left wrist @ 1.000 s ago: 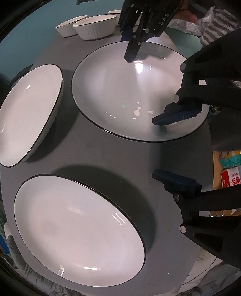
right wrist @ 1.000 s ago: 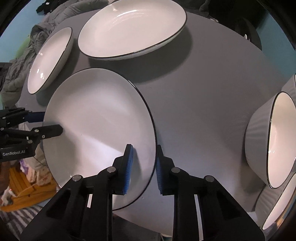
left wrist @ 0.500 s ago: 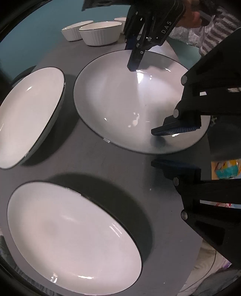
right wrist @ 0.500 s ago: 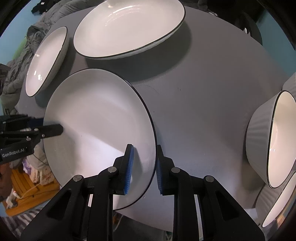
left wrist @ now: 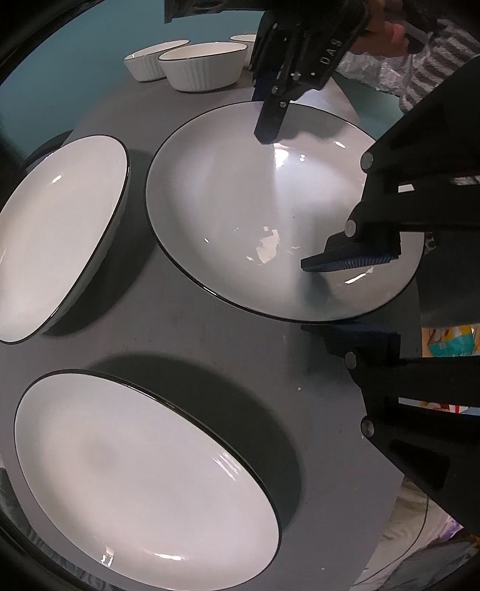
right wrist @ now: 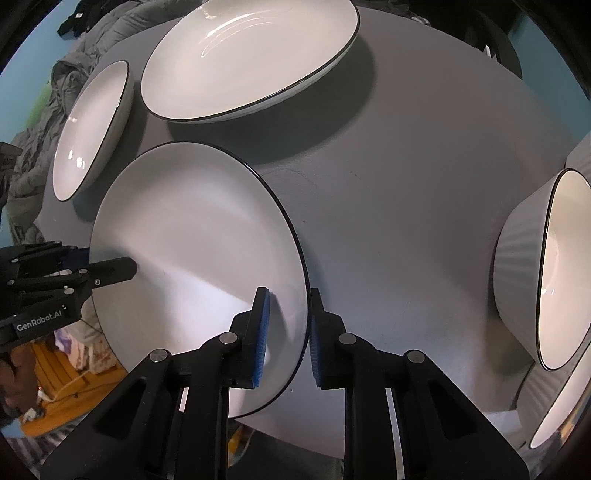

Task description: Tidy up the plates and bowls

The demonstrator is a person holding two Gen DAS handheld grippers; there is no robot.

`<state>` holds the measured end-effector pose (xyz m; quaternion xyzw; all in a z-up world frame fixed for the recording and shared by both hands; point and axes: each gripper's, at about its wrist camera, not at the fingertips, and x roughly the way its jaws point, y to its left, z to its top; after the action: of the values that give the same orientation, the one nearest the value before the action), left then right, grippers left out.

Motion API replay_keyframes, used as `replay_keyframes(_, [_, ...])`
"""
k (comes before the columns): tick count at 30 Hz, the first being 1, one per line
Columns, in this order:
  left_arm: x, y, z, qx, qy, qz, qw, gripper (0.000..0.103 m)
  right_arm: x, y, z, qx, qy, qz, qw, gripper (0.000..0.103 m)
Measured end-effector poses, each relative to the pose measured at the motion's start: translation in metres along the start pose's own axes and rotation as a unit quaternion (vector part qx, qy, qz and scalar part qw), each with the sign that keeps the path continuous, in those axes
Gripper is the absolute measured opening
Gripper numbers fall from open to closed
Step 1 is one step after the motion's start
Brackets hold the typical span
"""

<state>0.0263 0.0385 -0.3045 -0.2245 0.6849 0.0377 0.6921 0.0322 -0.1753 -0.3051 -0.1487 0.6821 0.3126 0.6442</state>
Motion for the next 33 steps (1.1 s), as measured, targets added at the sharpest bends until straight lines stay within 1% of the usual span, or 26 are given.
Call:
replay_keyframes(4, [-0.004,0.008,0.0,0.001,0.003,0.005,1.0,0.022,-0.002,-0.007,0.001,0.018,0.004,0.014,1.0,0.014])
replay_keyframes(5, [0.004,-0.008,-0.003,0.0,0.005,0.009,0.9999,0.022,-0.003,-0.008,0.001,0.019,0.004,0.015,1.0,0.014])
replay_keyframes(9, [0.002,-0.013,0.001,-0.001,0.014,0.019,0.9997,0.023,-0.003,-0.005,0.0,0.014,0.007,0.003,1.0,0.014])
replay_keyframes(14, [-0.001,-0.021,0.004,0.008,0.013,0.042,0.999,0.023,-0.005,-0.002,0.0,0.017,0.009,0.004,1.0,0.013])
replay_keyframes(16, [-0.003,-0.021,0.005,0.007,0.012,0.045,0.9989,0.023,-0.008,0.001,0.002,0.019,0.009,0.006,1.0,0.012])
replay_keyframes(17, [-0.005,-0.021,0.006,0.005,0.011,0.046,0.9989,0.023,-0.008,0.001,0.002,0.019,0.009,0.006,1.0,0.012])
replay_keyframes(18, [-0.003,-0.03,-0.002,0.004,0.009,0.047,0.9989,0.023,-0.01,0.0,0.003,0.018,0.008,0.007,1.0,0.011])
replay_keyframes(22, [-0.006,-0.03,0.001,0.0,0.008,0.045,0.999,0.023,-0.016,0.0,0.008,0.014,0.003,0.009,1.0,0.01])
replay_keyframes(24, [-0.007,-0.031,-0.004,0.001,0.006,0.047,0.9989,0.023,-0.017,-0.001,0.011,0.015,0.003,0.009,1.0,0.01])
replay_keyframes(33, [-0.032,-0.025,-0.004,0.0,-0.005,0.046,0.9989,0.023,-0.025,-0.01,0.011,0.026,0.0,0.018,1.0,0.01])
